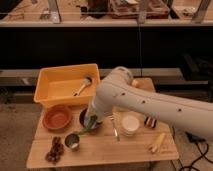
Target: Place pepper in red bowl
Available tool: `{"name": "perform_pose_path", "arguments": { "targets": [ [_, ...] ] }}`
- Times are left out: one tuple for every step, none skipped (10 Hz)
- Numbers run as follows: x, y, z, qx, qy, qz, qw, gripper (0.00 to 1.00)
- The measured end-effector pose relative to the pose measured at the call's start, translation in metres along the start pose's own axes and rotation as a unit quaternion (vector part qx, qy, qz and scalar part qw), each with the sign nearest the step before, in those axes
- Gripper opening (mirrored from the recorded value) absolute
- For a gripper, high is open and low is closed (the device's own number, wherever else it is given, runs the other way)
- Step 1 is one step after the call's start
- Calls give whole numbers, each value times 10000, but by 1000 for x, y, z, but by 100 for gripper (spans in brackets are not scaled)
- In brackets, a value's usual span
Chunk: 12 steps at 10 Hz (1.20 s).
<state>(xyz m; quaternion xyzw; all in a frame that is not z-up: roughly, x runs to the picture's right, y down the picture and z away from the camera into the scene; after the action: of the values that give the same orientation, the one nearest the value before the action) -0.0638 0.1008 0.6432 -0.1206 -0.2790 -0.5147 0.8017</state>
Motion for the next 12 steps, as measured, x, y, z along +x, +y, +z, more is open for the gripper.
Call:
{"name": "perform_pose_path", "arguments": {
  "targets": [
    [15,-23,10,32,3,53,10000,0],
    [24,-41,19,71,-4,144,9999,0],
    [28,-57,26,86,9,236,9997,0],
    [26,-76,34,94,-2,355,9993,0],
    [17,-98,45,64,-1,510,9987,0],
    [11,-113,55,-11,24,633,9980,0],
    [7,-125,64,-99,62,694,9975,0],
    [1,-133,70,-159,50,765,9969,0],
    [0,-138,73,-191,64,804,9966,0],
    [0,-136,74,-199,69,813,9965,0],
    [1,-136,73,-197,73,819,9964,0],
    [1,-136,73,-198,73,820,9964,0]
  ]
}}
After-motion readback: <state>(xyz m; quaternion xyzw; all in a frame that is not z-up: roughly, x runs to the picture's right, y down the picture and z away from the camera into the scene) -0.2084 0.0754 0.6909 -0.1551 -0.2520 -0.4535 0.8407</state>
